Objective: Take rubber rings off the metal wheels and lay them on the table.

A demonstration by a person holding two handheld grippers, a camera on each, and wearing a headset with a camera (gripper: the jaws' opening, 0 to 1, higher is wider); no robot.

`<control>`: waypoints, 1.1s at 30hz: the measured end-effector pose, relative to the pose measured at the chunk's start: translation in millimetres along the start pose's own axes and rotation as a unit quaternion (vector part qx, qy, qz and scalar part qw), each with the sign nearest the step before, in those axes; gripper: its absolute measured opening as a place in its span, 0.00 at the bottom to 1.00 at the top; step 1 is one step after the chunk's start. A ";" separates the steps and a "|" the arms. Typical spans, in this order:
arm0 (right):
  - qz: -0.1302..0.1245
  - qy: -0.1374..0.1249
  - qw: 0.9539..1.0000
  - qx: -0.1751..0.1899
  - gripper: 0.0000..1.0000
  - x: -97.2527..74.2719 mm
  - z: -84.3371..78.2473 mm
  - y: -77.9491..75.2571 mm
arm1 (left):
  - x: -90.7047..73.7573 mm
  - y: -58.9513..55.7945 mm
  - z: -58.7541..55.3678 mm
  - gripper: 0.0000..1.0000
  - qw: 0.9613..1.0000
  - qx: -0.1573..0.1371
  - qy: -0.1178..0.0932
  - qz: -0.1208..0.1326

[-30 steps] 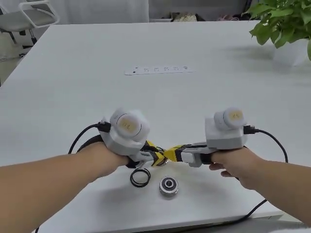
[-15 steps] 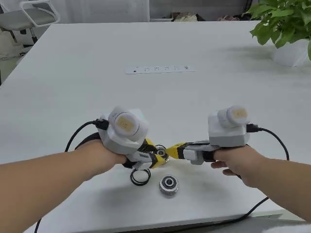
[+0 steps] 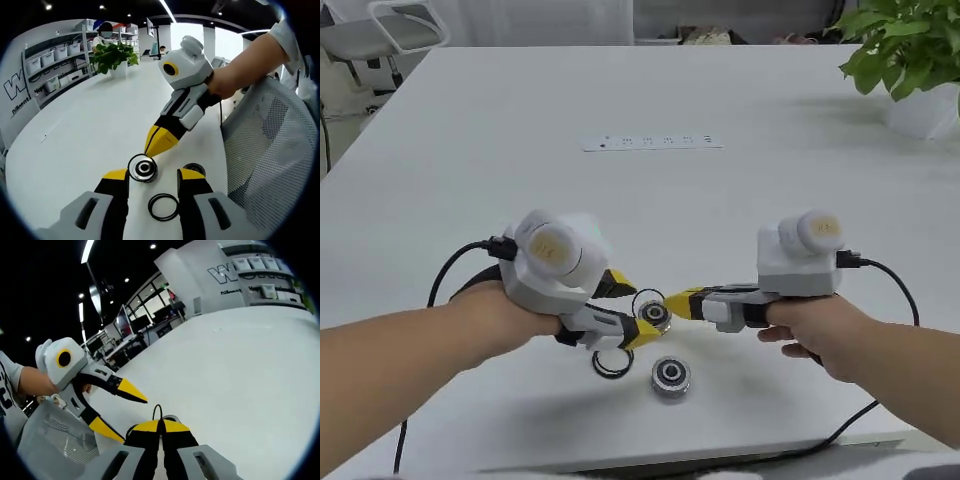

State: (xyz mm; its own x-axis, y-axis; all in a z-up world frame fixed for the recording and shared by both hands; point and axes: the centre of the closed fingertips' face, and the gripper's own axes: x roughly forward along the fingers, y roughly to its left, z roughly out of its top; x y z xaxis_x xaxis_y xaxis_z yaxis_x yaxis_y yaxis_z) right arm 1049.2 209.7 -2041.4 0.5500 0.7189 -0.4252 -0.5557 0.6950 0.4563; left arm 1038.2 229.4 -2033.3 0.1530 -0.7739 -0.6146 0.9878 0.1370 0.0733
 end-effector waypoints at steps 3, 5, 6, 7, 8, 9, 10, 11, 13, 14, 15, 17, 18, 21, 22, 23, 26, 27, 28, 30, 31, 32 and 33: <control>0.002 -0.001 1.000 -0.001 0.00 1.1 -0.8 -0.8 | -8.1 -0.5 1.2 0.39 1.000 0.006 -0.003 0.003; 0.005 -0.001 1.000 -0.001 0.00 1.1 0.0 0.5 | -12.6 -1.5 3.3 0.42 1.000 0.005 -0.009 0.004; 0.006 -0.001 1.000 -0.002 0.00 1.1 0.6 1.6 | -15.9 -3.3 5.1 0.42 1.000 0.002 -0.014 0.004; 0.007 -0.001 1.000 -0.002 0.00 1.1 1.0 2.2 | -17.8 -4.1 5.8 0.43 1.000 0.000 -0.017 0.004; 0.009 -0.002 1.000 -0.001 0.00 1.3 1.6 3.2 | -19.4 -4.3 5.7 0.44 1.000 -0.001 -0.018 0.003; 0.011 -0.002 1.000 -0.001 0.00 1.5 1.9 4.0 | -21.0 -5.0 5.7 0.45 1.000 -0.002 -0.019 0.003; 0.012 -0.003 1.000 -0.002 0.00 1.6 2.3 5.2 | -23.3 -6.3 5.6 0.47 1.000 -0.002 -0.021 0.004; 0.013 -0.002 1.000 -0.002 0.00 1.8 2.6 6.1 | -24.8 -7.1 5.4 0.48 1.000 -0.002 -0.022 0.004; 0.019 -0.002 1.000 -0.003 0.00 2.2 3.0 10.4 | -29.9 -9.6 5.1 0.48 1.000 -0.001 -0.025 0.004; 0.021 -0.002 1.000 -0.003 0.00 2.6 2.9 12.3 | -32.5 -11.0 5.5 0.49 1.000 0.000 -0.028 0.005; 0.023 -0.001 1.000 -0.004 0.00 2.9 2.7 13.5 | -34.1 -12.3 5.8 0.50 1.000 0.001 -0.029 0.005; 0.027 0.000 1.000 -0.005 0.00 3.5 2.3 16.1 | -37.9 -15.1 5.9 0.51 1.000 0.004 -0.031 0.003; 0.027 0.001 1.000 -0.005 0.00 3.6 2.3 16.6 | -38.6 -15.5 5.9 0.52 0.999 0.004 -0.031 0.003; 0.032 0.002 0.999 -0.005 0.00 4.0 2.1 19.8 | -45.3 -16.7 7.0 0.56 0.999 0.002 -0.039 0.006; 0.033 0.002 0.999 -0.004 0.00 4.1 2.1 20.6 | -46.9 -16.3 7.3 0.57 0.999 0.000 -0.041 0.008; 0.035 0.002 0.999 -0.004 0.00 4.6 1.8 22.3 | -49.2 -16.0 7.4 0.59 0.999 -0.004 -0.044 0.010; 0.039 0.004 0.999 -0.003 0.00 4.9 0.9 24.8 | -53.7 -15.6 5.1 0.62 0.999 -0.009 -0.047 0.012; 0.040 0.005 0.999 -0.003 0.00 5.3 0.5 25.8 | -55.2 -15.7 4.4 0.63 0.999 -0.009 -0.047 0.013; 0.042 0.006 0.999 -0.003 0.00 5.8 0.0 27.1 | -57.6 -15.7 3.2 0.63 0.999 -0.010 -0.048 0.014; 0.046 0.008 0.999 -0.003 0.00 6.6 -1.0 29.3 | -61.6 -15.2 1.0 0.64 0.998 -0.016 -0.050 0.017; 0.047 0.009 0.999 -0.003 0.00 6.8 -1.3 29.9 | -62.4 -15.1 0.5 0.65 0.998 -0.017 -0.051 0.018; 0.049 0.010 0.999 -0.002 0.00 7.5 -2.2 31.3 | -65.0 -14.8 -1.1 0.66 0.998 -0.021 -0.052 0.020; 0.051 0.013 0.999 -0.003 0.00 8.6 -3.7 32.4 | -67.2 -15.3 -2.8 0.66 0.998 -0.023 -0.053 0.022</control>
State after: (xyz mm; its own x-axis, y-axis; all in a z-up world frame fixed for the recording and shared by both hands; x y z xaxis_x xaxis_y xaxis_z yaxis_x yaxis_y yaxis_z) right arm 1033.7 238.4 -2033.1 0.4739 0.7861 -0.3968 -0.6112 0.6181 0.4944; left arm 1012.7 281.1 -1995.3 0.2004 -0.8273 -0.5248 0.9782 0.1985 0.0607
